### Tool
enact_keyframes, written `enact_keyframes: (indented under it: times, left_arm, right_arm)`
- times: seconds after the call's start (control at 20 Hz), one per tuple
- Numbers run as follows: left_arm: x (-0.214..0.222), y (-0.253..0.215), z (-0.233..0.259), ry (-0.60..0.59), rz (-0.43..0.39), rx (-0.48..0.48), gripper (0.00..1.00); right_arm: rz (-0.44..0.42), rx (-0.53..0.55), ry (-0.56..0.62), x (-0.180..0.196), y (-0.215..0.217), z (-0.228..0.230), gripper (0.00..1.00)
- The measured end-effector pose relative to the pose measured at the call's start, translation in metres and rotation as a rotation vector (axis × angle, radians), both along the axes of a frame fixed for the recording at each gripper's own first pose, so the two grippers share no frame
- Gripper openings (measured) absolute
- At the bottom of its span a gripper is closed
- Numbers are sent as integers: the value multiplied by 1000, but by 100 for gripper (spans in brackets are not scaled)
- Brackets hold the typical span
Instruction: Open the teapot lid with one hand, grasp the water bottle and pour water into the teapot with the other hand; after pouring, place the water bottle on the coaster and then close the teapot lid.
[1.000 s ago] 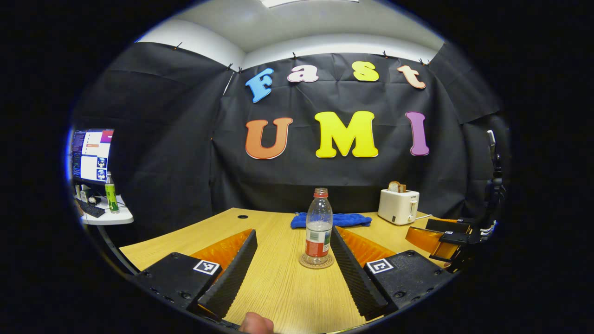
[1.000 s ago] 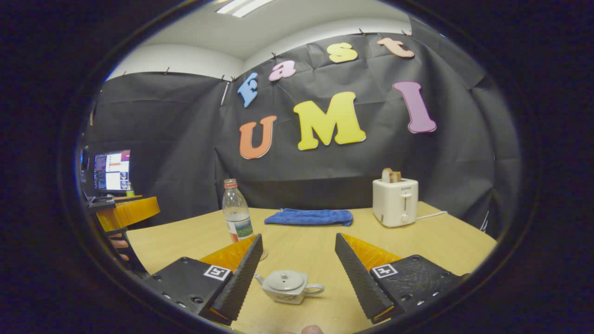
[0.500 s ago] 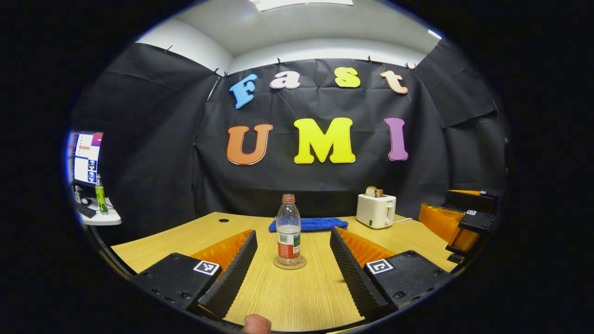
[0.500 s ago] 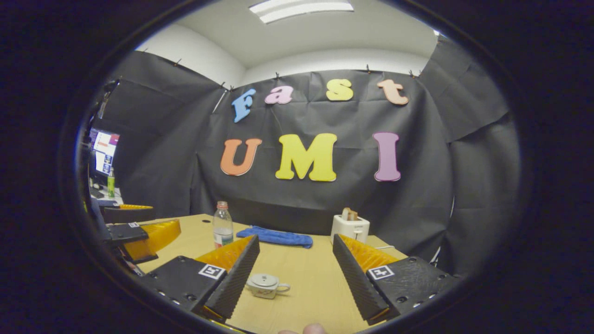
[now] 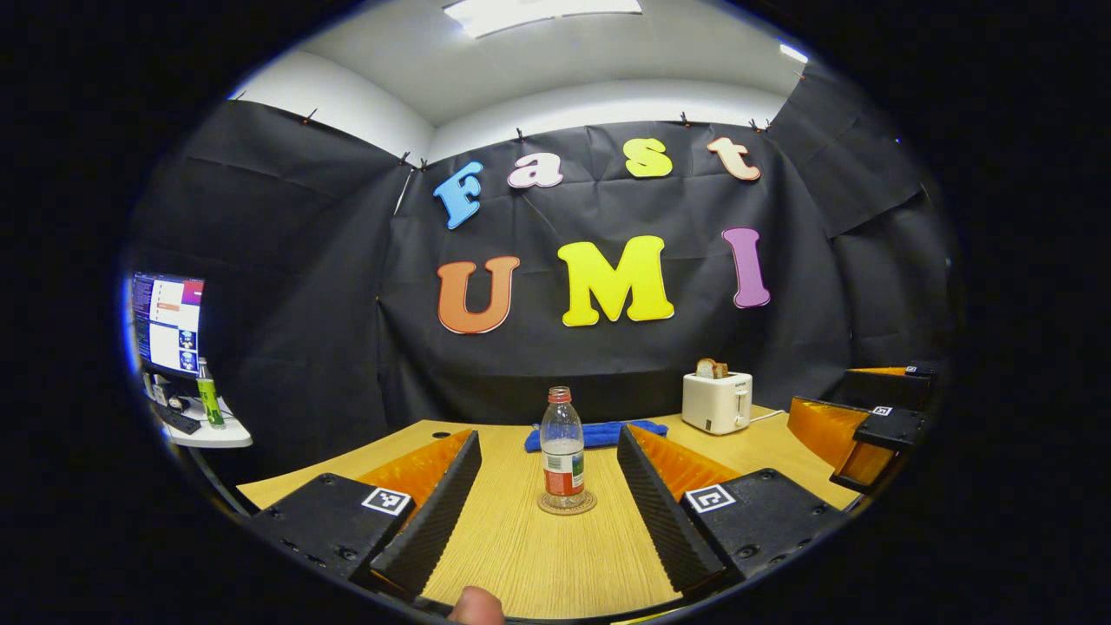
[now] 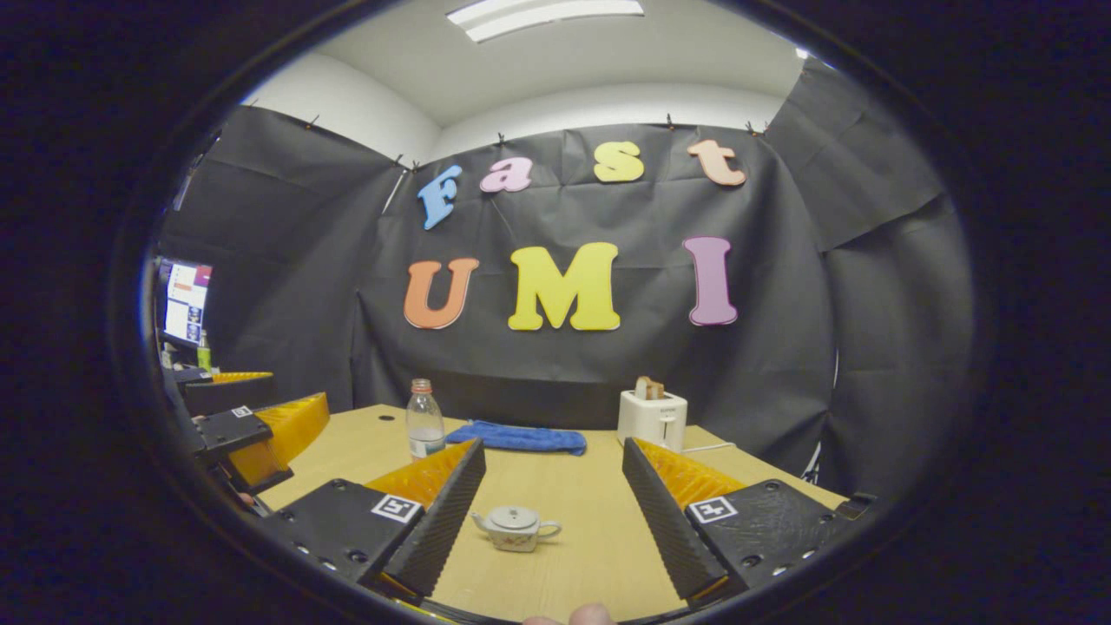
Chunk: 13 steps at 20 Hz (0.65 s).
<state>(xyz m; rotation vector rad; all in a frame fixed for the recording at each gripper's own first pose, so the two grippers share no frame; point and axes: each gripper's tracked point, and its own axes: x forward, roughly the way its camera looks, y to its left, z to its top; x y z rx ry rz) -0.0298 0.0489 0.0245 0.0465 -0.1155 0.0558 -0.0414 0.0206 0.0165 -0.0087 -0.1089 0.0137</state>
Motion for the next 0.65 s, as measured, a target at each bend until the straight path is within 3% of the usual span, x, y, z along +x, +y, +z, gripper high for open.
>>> enact_keyframes:
  times: [0.65]
  left_arm:
    - [4, 2, -8, 28, -24, -17, 99]
  right_arm:
    - [-16, 14, 8, 5, 2, 7, 96]
